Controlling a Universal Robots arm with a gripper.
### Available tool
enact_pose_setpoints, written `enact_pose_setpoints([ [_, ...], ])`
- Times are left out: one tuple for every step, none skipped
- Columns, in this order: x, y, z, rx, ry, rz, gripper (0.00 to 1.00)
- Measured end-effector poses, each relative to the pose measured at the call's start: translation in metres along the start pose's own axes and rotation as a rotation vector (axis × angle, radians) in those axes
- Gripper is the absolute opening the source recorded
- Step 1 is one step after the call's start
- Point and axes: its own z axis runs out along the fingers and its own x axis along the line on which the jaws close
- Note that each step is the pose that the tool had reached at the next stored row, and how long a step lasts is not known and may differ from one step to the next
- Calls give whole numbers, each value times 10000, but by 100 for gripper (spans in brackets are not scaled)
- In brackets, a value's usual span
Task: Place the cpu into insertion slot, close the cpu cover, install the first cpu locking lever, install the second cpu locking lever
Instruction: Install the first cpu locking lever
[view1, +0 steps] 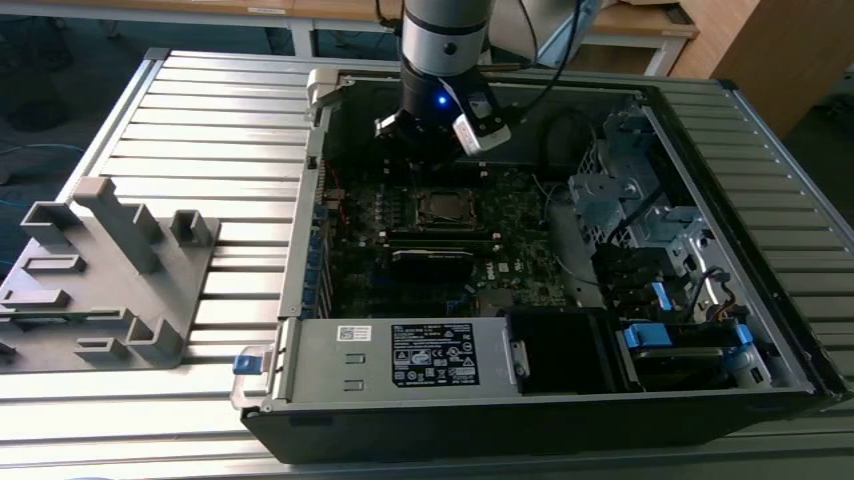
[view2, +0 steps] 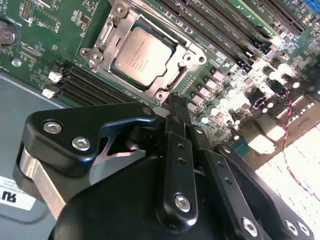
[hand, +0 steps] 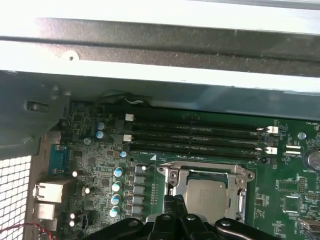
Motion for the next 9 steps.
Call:
enact_pose_setpoints([
  [0,1,-13,-8,-3,0,11],
  [0,1,-23,-12,-6,-1,11],
  [0,2,-29,-14,-7,-1,11],
  [0,2,-29,-16,-10,-1,11],
  [0,2,-29,-15,-11,-3,11],
  [6,2,-29,-14,-12,-2,11],
  [18,3,-30,-14,-18,-2,11],
  [36,4,-29,-14,-28,-3,11],
  [59,6,-29,-12,-39,-3,11],
])
